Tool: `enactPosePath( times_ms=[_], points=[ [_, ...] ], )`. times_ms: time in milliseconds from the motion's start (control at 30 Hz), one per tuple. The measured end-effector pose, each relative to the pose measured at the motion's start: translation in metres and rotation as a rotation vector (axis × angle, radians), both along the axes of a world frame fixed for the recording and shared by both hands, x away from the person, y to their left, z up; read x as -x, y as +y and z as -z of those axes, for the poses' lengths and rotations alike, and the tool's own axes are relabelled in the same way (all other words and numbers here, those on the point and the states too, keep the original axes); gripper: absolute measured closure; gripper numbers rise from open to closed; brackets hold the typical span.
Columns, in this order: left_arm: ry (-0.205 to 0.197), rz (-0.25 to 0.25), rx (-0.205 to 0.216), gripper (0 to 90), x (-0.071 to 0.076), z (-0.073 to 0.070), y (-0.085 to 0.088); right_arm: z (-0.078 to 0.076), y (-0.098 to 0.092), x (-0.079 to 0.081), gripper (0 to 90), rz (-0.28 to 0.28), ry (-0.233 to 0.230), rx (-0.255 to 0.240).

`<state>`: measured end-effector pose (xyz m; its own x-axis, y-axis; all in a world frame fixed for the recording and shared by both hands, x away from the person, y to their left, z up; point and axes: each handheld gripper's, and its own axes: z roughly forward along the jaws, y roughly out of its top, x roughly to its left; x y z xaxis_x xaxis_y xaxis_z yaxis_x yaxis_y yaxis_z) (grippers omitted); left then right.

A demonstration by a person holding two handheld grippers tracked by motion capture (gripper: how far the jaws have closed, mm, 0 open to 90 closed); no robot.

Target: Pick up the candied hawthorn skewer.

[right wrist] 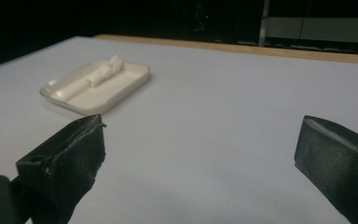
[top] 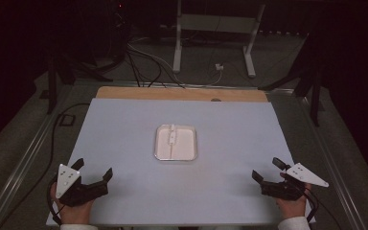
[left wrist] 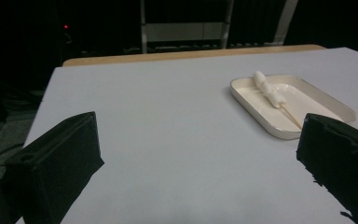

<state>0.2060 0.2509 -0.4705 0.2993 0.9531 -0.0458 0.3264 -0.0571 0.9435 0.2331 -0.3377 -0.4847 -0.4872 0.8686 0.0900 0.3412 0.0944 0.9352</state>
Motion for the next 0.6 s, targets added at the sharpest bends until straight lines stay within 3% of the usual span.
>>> enactPosePath(
  times_ms=[167, 233, 367, 500, 600],
  points=[
    [-0.039, 0.004, 0.034, 0.6, 0.002, 0.005, 0.006, 0.002, -0.001, 0.000, 1.7, 0.009, 0.000, 0.002],
    [-0.037, -0.006, 0.058, 0.6, 0.000, 0.007, 0.009, 0.002, -0.001, 0.001, 1.7, 0.012, -0.011, 0.004],
    [-0.036, -0.018, 0.064, 0.6, 0.001, 0.002, 0.010, 0.001, -0.001, 0.003, 1.7, 0.023, -0.043, 0.011],
    [-0.002, 0.003, 0.056, 0.6, -0.005, -0.004, 0.007, 0.002, -0.001, 0.004, 1.7, 0.023, -0.047, -0.007],
    [0.023, 0.021, 0.046, 0.6, -0.009, -0.009, 0.003, 0.001, 0.002, 0.005, 1.7, 0.020, -0.059, 0.014]
  ],
)
